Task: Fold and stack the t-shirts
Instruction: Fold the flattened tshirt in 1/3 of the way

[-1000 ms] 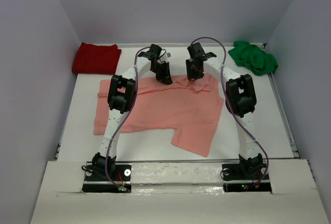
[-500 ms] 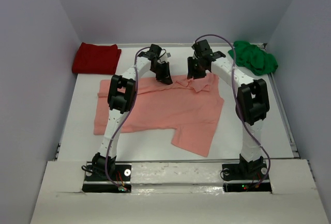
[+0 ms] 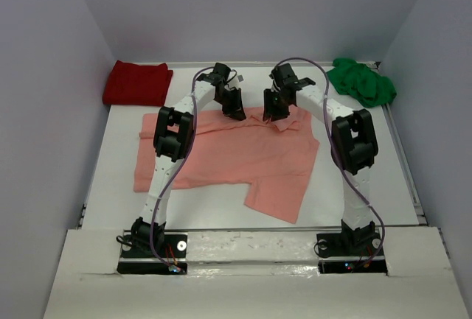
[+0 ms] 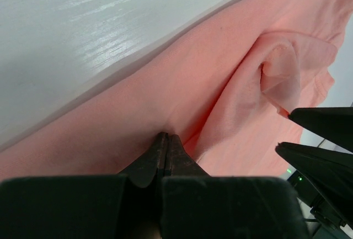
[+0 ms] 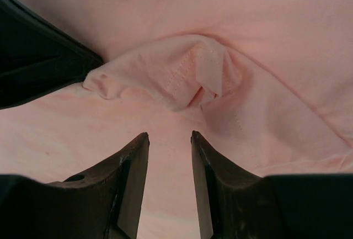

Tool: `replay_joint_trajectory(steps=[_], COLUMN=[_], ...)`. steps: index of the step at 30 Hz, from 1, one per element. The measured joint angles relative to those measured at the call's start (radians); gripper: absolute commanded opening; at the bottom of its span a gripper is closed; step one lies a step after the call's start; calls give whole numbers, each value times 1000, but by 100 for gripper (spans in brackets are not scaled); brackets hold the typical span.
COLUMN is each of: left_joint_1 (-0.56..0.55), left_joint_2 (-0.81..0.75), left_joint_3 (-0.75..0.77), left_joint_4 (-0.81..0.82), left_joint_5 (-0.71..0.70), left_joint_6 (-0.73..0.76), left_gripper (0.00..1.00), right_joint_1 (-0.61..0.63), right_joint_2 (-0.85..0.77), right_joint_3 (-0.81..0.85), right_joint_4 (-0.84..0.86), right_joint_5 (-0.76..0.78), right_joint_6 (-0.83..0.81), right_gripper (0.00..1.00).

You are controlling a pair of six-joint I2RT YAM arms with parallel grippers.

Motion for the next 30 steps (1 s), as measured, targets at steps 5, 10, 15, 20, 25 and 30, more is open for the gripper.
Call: replay_joint_trajectory(steps=[5,10,15,20,25,30], left_joint_1=[0,0,0,0,0,0], left_joint_2=[0,0,0,1,1,2], left_joint_3=[0,0,0,3,4,4], left_joint_4=[0,0,0,-3,-5,-5], left_joint_5=[0,-1,-2,-3,-4,-4], left_joint_6=[-1,-2,-4,-6,-8,-10], left_gripper=[3,3,3,3,3,3], right_joint_1=[2,2,2,2,2,2], right_joint_2=[38,65,87,105,108,110], right_joint_3=[0,0,9,29,48,63], right_joint_4=[3,9,18,26,29,32], right_joint_5=[-8,-16,-18,-19,-19,-19], right_joint_6=[9,12,11,11,11,10], right_gripper=[43,43,43,43,42,21])
